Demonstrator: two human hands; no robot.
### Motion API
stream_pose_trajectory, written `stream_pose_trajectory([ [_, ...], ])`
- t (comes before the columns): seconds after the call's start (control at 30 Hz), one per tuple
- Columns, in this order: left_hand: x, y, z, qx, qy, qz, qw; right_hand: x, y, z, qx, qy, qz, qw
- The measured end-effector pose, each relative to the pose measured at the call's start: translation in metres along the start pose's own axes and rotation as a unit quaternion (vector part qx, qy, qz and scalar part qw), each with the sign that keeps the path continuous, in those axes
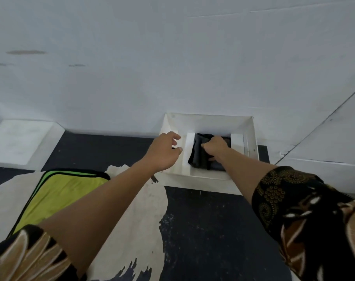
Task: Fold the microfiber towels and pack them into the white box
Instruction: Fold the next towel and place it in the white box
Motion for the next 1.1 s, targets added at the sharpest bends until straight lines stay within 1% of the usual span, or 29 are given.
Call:
stream_pose_trajectory([
  [0.1, 0.0, 0.001, -0.002, -0.004, -0.003, 0.002, 1.0, -0.011, -0.001, -0.006, -0.039, -0.115, 0.067, 0.99],
  [0.17, 0.001, -0.001, -0.002, -0.004, -0.005, 0.002, 1.0, -0.016, -0.005, -0.006, -0.058, -0.163, 0.112, 0.979],
  [0.27, 0.004, -0.005, -0.002, -0.004, 0.0, -0.003, 1.0, -0.016, -0.007, -0.006, -0.08, -0.192, 0.132, 0.969],
  [0.4, 0.005, -0.01, 0.0, -0.002, 0.004, -0.008, 1.0, -0.019, -0.011, -0.012, -0.11, -0.182, 0.145, 0.966],
  [0.43, 0.006, -0.011, 0.001, 0.0, 0.007, -0.008, 1.0, -0.02, -0.014, -0.013, -0.111, -0.203, 0.156, 0.96],
  [0.47, 0.006, -0.012, 0.001, 0.002, 0.009, -0.008, 1.0, -0.02, -0.017, -0.013, -0.115, -0.246, 0.175, 0.946],
  [0.53, 0.005, -0.013, 0.002, 0.008, 0.009, -0.006, 1.0, -0.018, -0.023, -0.018, -0.144, -0.353, 0.213, 0.899],
  [0.57, 0.004, -0.013, 0.002, 0.01, 0.007, -0.005, 1.0, -0.013, -0.025, -0.021, -0.172, -0.393, 0.205, 0.88],
  [0.63, 0.003, -0.015, 0.002, 0.013, 0.005, -0.003, 1.0, 0.003, -0.026, -0.024, -0.216, -0.457, 0.131, 0.853],
  [0.67, 0.002, -0.016, 0.002, 0.014, 0.006, -0.002, 1.0, 0.011, -0.026, -0.023, -0.222, -0.484, 0.093, 0.841],
  [0.73, 0.001, -0.02, 0.002, 0.017, 0.01, 0.0, 1.0, 0.02, -0.027, -0.019, -0.215, -0.506, 0.054, 0.833],
  [0.83, -0.004, -0.027, 0.002, 0.019, 0.023, 0.002, 1.0, 0.021, -0.029, -0.017, -0.211, -0.503, 0.041, 0.837],
  [0.97, -0.012, -0.038, 0.001, 0.019, 0.042, 0.003, 0.999, 0.016, -0.036, -0.018, -0.204, -0.498, -0.011, 0.843],
  [1.03, -0.016, -0.043, 0.001, 0.025, 0.051, 0.006, 0.998, 0.014, -0.043, -0.023, -0.191, -0.475, -0.036, 0.858],
  [1.1, -0.02, -0.049, 0.002, 0.032, 0.061, 0.007, 0.998, 0.009, -0.053, -0.03, -0.179, -0.436, -0.022, 0.882],
])
Point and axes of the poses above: each hand's wrist, its own y-axis towards the middle knuckle, its own x-axis out of the palm, z = x × y, the point moved 5 cm from there along y, towards the middle knuckle, and after that the axes turned 10 degrees about -y, right-handed, at the moved point
